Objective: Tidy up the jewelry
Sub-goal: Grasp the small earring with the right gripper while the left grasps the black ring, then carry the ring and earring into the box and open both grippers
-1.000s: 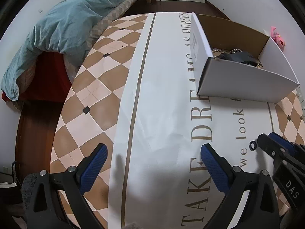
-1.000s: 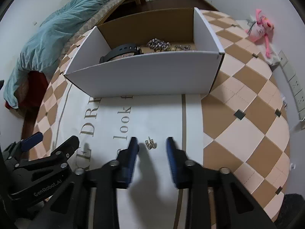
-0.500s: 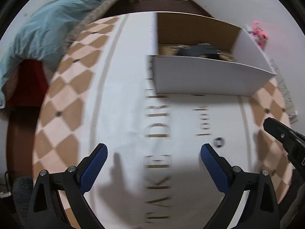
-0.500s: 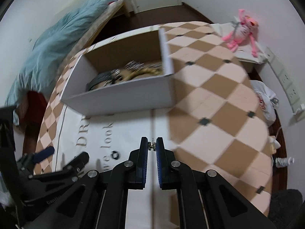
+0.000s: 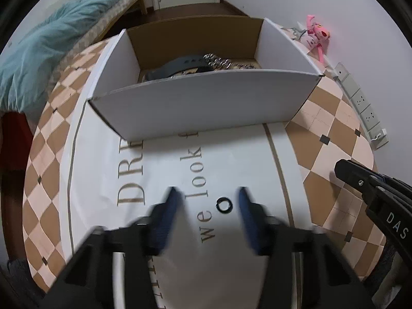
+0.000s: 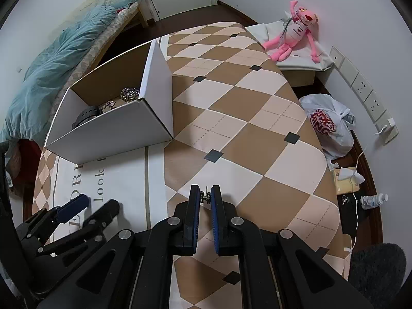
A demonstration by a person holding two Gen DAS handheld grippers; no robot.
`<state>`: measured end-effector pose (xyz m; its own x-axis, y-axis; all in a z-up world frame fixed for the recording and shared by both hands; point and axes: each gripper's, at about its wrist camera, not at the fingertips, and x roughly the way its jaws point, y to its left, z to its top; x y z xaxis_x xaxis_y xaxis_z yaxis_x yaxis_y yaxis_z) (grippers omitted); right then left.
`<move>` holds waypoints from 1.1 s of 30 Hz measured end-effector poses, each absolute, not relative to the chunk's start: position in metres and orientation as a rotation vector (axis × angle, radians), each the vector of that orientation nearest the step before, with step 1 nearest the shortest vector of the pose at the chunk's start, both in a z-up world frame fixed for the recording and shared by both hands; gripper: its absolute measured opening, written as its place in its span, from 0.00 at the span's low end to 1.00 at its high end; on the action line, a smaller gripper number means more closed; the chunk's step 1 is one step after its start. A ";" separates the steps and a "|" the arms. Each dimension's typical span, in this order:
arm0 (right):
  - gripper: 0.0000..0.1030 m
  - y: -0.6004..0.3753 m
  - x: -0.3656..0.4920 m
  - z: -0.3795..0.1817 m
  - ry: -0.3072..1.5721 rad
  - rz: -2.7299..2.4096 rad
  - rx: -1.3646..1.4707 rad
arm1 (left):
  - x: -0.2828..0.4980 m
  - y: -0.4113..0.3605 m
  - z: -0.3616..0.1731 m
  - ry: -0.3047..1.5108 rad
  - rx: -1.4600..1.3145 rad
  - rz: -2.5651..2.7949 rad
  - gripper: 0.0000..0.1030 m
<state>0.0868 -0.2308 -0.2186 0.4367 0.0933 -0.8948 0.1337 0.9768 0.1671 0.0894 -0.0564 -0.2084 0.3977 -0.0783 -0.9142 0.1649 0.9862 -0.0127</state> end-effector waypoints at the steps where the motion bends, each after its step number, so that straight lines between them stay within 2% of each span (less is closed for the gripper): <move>1: 0.09 -0.231 0.086 -0.218 1.120 -0.027 0.228 | 0.090 -0.057 -0.208 1.150 0.088 -0.159 0.19; 3: 0.09 -0.232 0.086 -0.216 1.113 -0.029 0.231 | 0.090 -0.056 -0.207 1.150 0.082 -0.167 0.09; 13: 0.09 -0.233 0.085 -0.199 1.075 -0.016 0.252 | 0.082 -0.052 -0.196 1.119 0.061 -0.165 0.09; 22: 0.09 -0.228 0.087 -0.161 1.020 0.041 0.282 | 0.083 -0.043 -0.143 1.029 -0.010 -0.195 0.09; 29: 0.09 -0.213 0.126 -0.123 0.988 0.137 0.282 | 0.127 -0.025 -0.093 1.003 -0.128 -0.265 0.09; 33: 0.09 -0.198 0.169 -0.123 1.045 0.199 0.272 | 0.162 -0.011 -0.087 1.024 -0.163 -0.268 0.09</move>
